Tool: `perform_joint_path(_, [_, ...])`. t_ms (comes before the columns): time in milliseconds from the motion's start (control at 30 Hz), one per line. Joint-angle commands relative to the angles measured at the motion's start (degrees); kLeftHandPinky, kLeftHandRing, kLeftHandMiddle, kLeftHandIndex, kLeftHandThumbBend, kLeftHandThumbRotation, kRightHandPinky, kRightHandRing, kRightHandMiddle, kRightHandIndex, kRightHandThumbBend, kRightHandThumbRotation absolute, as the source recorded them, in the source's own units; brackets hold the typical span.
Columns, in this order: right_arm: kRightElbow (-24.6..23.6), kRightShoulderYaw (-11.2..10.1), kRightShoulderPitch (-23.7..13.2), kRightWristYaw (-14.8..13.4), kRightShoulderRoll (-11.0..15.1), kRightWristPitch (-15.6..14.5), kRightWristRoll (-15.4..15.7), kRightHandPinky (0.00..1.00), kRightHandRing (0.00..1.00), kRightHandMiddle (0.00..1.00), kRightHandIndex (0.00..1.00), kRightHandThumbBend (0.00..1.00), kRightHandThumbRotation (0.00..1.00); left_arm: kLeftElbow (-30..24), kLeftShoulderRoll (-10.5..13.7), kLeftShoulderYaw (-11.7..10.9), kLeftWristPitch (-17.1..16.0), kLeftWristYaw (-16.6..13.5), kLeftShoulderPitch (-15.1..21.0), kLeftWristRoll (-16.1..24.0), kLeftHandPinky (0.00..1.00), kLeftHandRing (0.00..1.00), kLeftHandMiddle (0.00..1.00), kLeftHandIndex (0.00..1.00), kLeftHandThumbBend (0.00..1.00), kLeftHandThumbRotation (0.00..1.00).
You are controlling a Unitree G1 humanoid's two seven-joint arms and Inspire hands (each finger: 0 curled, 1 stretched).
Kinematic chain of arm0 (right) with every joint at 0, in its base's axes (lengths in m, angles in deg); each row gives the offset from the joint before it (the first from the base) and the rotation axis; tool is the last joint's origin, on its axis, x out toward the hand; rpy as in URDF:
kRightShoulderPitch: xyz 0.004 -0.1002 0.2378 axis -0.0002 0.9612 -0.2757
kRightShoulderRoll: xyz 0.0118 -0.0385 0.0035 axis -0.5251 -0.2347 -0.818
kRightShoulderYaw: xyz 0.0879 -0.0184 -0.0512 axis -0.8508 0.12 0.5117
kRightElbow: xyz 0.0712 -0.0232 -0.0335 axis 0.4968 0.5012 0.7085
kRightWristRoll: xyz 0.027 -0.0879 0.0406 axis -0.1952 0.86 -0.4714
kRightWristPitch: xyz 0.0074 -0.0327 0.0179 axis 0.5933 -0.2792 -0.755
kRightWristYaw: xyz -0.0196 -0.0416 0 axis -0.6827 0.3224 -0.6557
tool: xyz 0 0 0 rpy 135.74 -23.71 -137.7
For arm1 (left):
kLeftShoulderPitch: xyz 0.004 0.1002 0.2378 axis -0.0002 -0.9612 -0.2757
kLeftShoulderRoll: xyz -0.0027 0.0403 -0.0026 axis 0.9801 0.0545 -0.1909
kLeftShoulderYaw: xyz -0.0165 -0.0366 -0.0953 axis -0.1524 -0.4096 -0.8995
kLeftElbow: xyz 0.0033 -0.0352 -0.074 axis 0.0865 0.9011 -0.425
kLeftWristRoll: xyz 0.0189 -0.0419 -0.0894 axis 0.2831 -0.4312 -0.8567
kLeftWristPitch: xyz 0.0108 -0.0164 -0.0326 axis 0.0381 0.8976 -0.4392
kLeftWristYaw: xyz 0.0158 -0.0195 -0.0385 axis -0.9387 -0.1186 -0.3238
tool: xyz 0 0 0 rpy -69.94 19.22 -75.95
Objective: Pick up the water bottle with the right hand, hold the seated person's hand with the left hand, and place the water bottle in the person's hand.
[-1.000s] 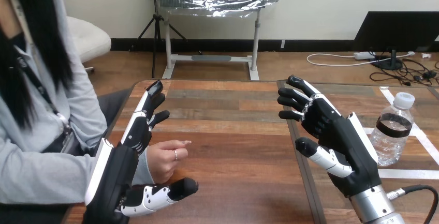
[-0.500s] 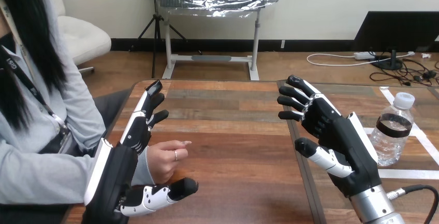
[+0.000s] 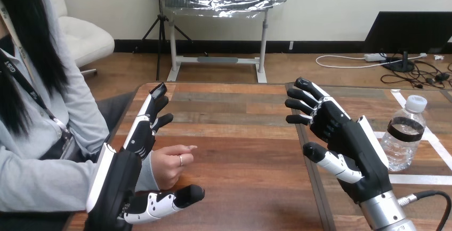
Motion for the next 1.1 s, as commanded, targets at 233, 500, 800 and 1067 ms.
perform_joint_path(233, [-0.53, -0.01, -2.73, -0.89, -0.2, 1.94, 0.3, 0.77, 0.85, 0.88, 0.9, 1.0, 0.61, -0.01, 0.41, -0.62, -1.2, 0.44, 2.61, -1.44, 0.89, 0.97, 0.99, 0.97, 1.0, 0.58])
perform_joint_path(500, [-0.19, -0.71, -3.98, -1.83, -0.12, 3.84, 0.05, 0.77, 0.85, 0.88, 0.89, 1.0, 0.58, 0.52, 0.79, -0.93, -1.59, 0.83, 3.22, -1.74, 0.89, 0.97, 0.99, 0.97, 1.0, 0.57])
perform_joint_path(800, [1.9, -2.58, -7.35, -5.29, 1.12, 6.96, -0.05, 0.79, 0.85, 0.88, 0.88, 1.0, 0.5, 0.65, 0.65, -1.01, -1.27, 1.22, 3.39, -2.52, 0.88, 0.97, 0.99, 0.97, 1.0, 0.57])
perform_joint_path(1067, [3.43, -4.42, -10.83, -7.92, 3.34, 7.28, -0.16, 0.8, 0.86, 0.86, 0.88, 1.0, 0.47, 1.3, 1.06, -1.39, -1.82, 1.42, 4.18, -2.19, 0.88, 0.97, 0.99, 0.97, 1.0, 0.58])
